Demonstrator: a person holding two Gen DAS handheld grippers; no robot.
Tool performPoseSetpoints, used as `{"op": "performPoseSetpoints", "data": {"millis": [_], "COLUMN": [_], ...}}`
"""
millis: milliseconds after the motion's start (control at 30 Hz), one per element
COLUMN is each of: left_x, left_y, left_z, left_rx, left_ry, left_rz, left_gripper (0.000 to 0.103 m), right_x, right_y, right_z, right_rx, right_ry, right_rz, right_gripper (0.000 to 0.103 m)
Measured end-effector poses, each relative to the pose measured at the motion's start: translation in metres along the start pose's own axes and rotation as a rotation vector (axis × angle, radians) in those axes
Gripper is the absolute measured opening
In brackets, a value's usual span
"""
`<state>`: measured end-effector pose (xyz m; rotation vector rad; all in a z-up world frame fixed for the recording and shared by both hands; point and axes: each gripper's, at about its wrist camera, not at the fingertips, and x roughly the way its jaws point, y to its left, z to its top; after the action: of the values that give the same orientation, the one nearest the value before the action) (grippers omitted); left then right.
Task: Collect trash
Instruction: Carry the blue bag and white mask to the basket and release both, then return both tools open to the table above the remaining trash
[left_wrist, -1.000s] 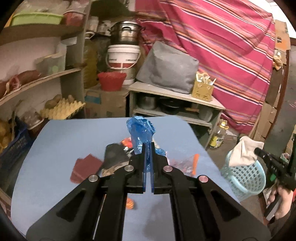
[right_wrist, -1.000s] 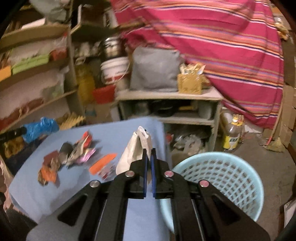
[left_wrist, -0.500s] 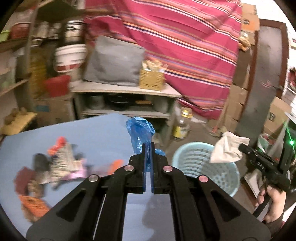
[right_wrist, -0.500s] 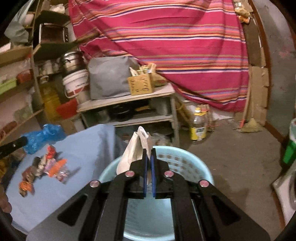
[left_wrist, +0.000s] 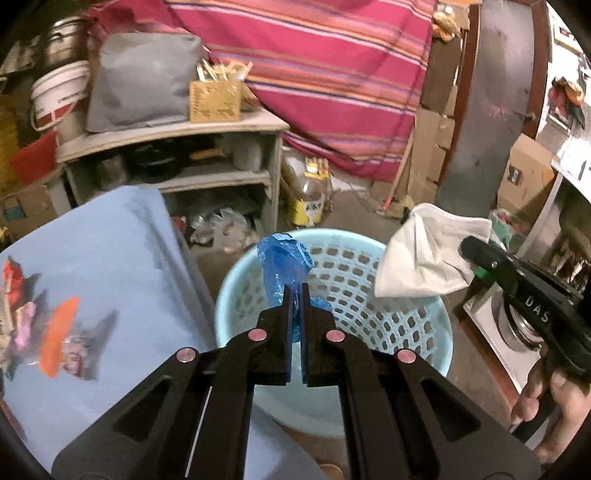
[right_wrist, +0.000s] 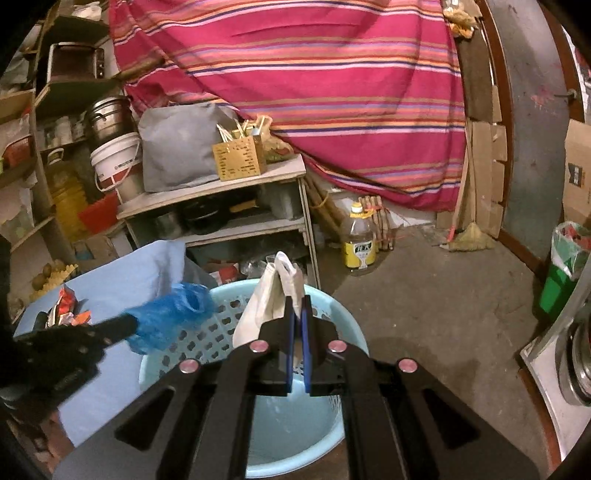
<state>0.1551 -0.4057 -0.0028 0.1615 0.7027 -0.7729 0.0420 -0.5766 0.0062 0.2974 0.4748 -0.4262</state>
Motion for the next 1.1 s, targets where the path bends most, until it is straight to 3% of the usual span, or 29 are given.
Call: {"op": "performPoseSetpoints", "data": {"millis": [33, 100, 167, 233, 433, 600, 633, 667, 700, 733, 833, 933, 1100], "left_x": [0.005, 0.016, 0.020, 0.017, -0.010, -0.045, -0.052, -0.058, -0.065, -0.069, -0.086, -0.107, -0.138], "left_y": [-0.003, -0.005, -0.003, 0.003, 0.028, 0.053, 0.058, 0.062, 0.071, 0.076, 0.101, 0.128, 0.173], "left_z": [0.001, 0.002, 0.003, 0.003, 0.000, -0.006, -0.008, -0.010, -0.013, -0.015, -0.023, -0.034, -0.053], "left_rx": [0.001, 0.005, -0.001, -0.012, -0.053, -0.073, -0.075, -0.077, -0.085, -0.093, -0.131, -0.161, -0.199], "left_ry": [0.006, 0.032, 0.033, 0.020, -0.031, -0.081, -0.088, -0.094, -0.098, -0.100, -0.101, -0.114, -0.124], "left_rz": [-0.002, -0.004, 0.015, 0.028, 0.088, 0.174, 0.194, 0.211, 0.231, 0.242, 0.287, 0.321, 0.417], "left_gripper": [0.003, 0.018, 0.054, 0.069, 0.095, 0.098, 0.098, 0.098, 0.098, 0.098, 0.098, 0.098, 0.098], "right_x": [0.003, 0.007, 0.010, 0.012, 0.022, 0.031, 0.034, 0.036, 0.037, 0.036, 0.035, 0.037, 0.046], "right_y": [-0.003, -0.007, -0.010, -0.013, -0.004, 0.009, 0.012, 0.014, 0.015, 0.017, 0.026, 0.035, 0.056], "right_z": [-0.001, -0.003, -0.005, -0.008, -0.011, -0.014, -0.015, -0.016, -0.017, -0.018, -0.019, -0.021, -0.025], "right_rx": [0.004, 0.013, 0.020, 0.020, 0.005, 0.000, -0.001, 0.002, 0.010, 0.021, 0.018, 0.023, -0.019], "right_ry": [0.009, 0.022, 0.034, 0.045, 0.081, 0.098, 0.108, 0.113, 0.114, 0.103, 0.102, 0.103, 0.131], "right_rz": [-0.003, -0.009, -0.011, -0.018, -0.006, -0.010, -0.015, -0.015, -0.011, -0.008, -0.016, -0.025, -0.068], "right_gripper": [0.004, 0.004, 0.004, 0.004, 0.007, 0.008, 0.019, 0.049, 0.068, 0.077, 0.080, 0.092, 0.094]}}
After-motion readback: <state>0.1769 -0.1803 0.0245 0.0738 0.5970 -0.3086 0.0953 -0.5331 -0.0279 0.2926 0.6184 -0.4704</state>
